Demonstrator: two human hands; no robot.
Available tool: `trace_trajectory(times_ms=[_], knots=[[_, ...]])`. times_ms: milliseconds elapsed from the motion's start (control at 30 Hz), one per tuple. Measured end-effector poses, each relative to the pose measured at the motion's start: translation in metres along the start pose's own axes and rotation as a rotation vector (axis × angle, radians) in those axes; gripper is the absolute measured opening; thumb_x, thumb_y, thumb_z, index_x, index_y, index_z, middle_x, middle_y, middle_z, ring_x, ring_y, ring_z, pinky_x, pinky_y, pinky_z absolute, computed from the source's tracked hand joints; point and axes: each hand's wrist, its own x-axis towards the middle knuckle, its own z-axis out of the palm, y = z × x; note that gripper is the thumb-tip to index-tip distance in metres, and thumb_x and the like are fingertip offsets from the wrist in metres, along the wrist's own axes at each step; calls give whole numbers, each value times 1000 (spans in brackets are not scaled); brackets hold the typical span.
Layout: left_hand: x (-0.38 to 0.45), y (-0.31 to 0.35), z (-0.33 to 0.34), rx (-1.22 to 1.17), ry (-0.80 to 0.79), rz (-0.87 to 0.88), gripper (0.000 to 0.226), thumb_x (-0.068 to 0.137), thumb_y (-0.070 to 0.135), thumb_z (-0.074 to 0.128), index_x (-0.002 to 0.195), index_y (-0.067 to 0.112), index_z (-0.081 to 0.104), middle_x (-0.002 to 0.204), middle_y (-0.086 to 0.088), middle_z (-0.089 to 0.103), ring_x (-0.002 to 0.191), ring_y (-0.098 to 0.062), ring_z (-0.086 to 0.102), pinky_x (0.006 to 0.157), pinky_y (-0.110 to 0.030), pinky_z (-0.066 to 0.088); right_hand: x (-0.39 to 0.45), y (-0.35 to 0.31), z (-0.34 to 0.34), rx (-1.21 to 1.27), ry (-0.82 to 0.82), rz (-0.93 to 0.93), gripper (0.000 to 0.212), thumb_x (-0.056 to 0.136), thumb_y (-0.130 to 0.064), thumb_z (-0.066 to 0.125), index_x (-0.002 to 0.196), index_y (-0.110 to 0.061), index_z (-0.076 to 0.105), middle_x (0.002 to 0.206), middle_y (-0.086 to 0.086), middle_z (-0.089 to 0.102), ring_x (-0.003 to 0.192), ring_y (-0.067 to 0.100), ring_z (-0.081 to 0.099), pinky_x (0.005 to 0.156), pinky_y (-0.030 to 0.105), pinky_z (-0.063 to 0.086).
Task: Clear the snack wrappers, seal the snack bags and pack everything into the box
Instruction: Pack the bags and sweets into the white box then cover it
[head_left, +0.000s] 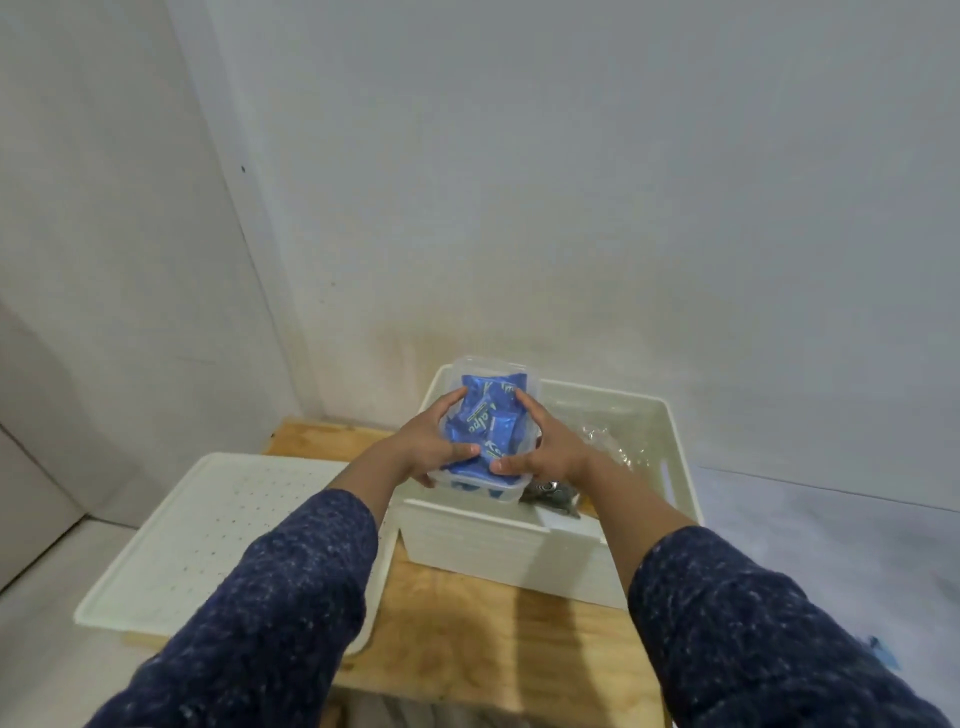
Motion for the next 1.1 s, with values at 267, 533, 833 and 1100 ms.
trace_trajectory(times_ms=[267, 533, 833, 1100], knots=[[73, -41, 8, 97, -49, -146, 90, 84, 26, 69, 147, 44, 6, 148, 0, 37, 118, -30, 51, 77, -46, 54, 70, 48, 18, 27, -54, 129, 114, 63, -15, 87, 149, -35, 15, 151, 3, 33, 132, 27, 43, 110, 41, 37], [119, -64, 24, 102, -102, -215, 90, 86, 19, 65, 149, 37, 4, 146, -8, 37, 107, -24, 49, 78, -31, 43, 102, 77, 27, -36, -65, 239, 115, 66, -11, 84, 150, -30, 7, 151, 6, 34, 132, 26, 43, 111, 40, 36], [137, -66, 25, 159, -36, -178, 82, 81, 15, 65, 148, 25, 20, 137, -6, 51, 112, -25, 58, 89, -31, 50, 111, 70, 35, -124, -8, 291, 101, 78, -15, 75, 151, -26, 6, 154, 8, 30, 138, 26, 36, 109, 29, 30], [93, -17, -3, 703, -47, 53, 73, 86, 24, 63, 146, 8, 25, 142, -15, 42, 127, -31, 46, 101, -34, 40, 64, 18, 28, -763, 70, 274, 91, 82, -41, 64, 151, -19, 10, 159, 11, 8, 146, 30, 15, 118, 43, 23]])
